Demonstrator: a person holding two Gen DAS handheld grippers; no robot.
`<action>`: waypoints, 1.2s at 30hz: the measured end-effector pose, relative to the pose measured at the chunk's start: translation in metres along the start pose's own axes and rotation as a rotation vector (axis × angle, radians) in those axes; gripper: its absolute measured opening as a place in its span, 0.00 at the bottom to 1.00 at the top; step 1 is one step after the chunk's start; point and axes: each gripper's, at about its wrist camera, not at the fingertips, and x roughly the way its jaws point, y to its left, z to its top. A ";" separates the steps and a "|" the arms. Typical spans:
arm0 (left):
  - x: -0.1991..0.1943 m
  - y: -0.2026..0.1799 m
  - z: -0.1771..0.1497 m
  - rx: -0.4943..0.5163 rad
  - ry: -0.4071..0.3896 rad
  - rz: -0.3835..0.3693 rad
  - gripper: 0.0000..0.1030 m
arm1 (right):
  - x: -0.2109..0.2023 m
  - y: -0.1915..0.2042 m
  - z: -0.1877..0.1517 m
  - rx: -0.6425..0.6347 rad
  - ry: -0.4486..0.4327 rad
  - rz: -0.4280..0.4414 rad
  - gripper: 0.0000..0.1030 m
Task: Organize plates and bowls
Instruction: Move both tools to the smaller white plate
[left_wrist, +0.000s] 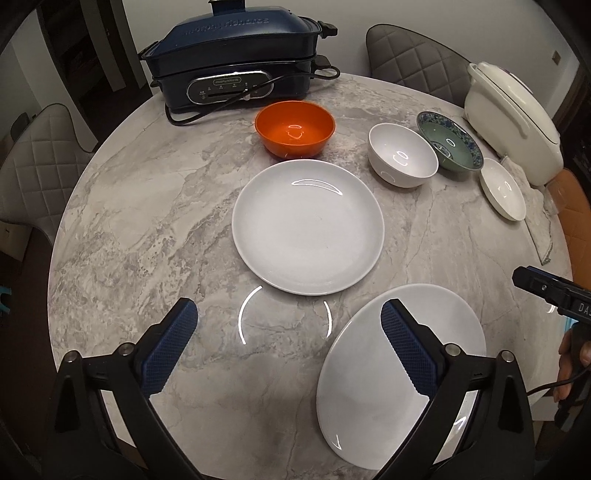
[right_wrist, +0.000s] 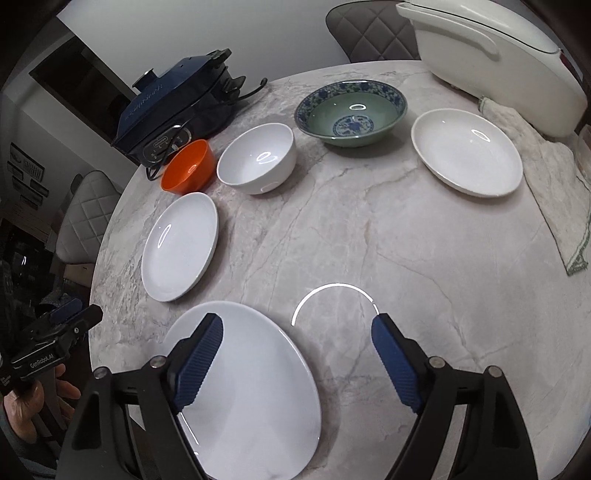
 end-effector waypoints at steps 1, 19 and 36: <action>0.002 0.001 0.002 -0.006 0.002 0.001 0.98 | 0.002 0.003 0.006 -0.011 0.000 0.003 0.82; 0.066 0.039 0.038 -0.116 0.088 0.043 0.98 | 0.073 0.040 0.075 -0.098 0.072 0.134 0.82; 0.157 0.108 0.062 -0.159 0.258 -0.081 0.80 | 0.148 0.065 0.102 -0.043 0.179 0.279 0.75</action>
